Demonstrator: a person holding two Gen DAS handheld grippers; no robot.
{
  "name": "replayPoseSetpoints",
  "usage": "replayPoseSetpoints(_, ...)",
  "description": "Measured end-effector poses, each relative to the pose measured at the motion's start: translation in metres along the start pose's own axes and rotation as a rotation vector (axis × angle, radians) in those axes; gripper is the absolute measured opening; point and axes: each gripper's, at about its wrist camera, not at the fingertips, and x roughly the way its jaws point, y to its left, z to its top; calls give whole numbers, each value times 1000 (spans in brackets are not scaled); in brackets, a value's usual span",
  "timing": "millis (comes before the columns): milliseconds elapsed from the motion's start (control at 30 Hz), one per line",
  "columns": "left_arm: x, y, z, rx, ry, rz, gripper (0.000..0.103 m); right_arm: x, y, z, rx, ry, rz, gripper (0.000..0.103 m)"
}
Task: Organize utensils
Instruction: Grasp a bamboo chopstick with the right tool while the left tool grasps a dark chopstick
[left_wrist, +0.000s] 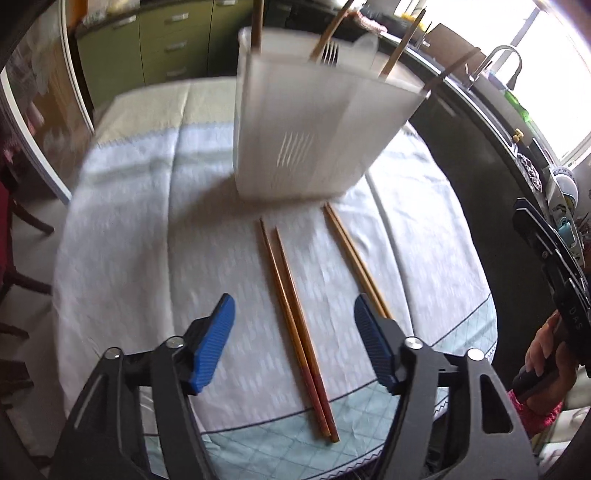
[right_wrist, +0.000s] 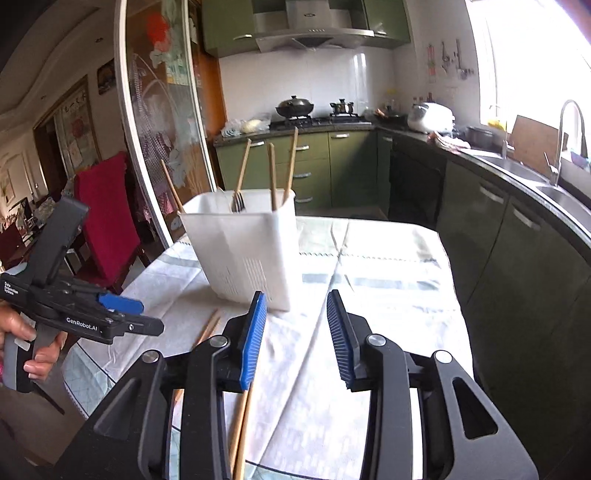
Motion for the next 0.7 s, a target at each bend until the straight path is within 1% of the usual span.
replayPoseSetpoints(33, 12, 3, -4, -13, 38, -5, 42, 2, -5, -8, 19, 11, 2, 35)
replayPoseSetpoints(67, 22, 2, -6, -22, 64, -5, 39, 4, -10, -14, 35, 21, 4, 35)
replayPoseSetpoints(100, 29, 2, -6, -26, 79, 3, 38, 5, -13, -19, 45, 27, 5, 35)
replayPoseSetpoints(200, 41, -2, -7, -17, 92, 27, 38, 5, -23, -36, 62, 41, 12, 35)
replayPoseSetpoints(300, 48, -7, -2, 0, 91, 66, 38, 8, -27, -42, 68, 50, 16, 35)
replayPoseSetpoints(333, 51, -8, 0, 5, 90, 88, 36, 8, -28, -43, 71, 52, 19, 35)
replayPoseSetpoints(367, 53, -9, 4, 4, 91, 107, 30, 10, -29, -40, 73, 52, 21, 35)
replayPoseSetpoints(400, 55, -7, 6, 1, 94, 119, 27, 9, -28, -39, 76, 50, 23, 35)
replayPoseSetpoints(433, 57, -6, 7, 0, 98, 125, 22, 9, -29, -39, 76, 48, 25, 35)
replayPoseSetpoints(467, 59, -5, 8, -1, 103, 129, 20, 8, -28, -38, 76, 47, 27, 35)
replayPoseSetpoints(700, 67, -7, 12, 1, 113, 130, 20, 12, -27, -31, 83, 53, 31, 35)
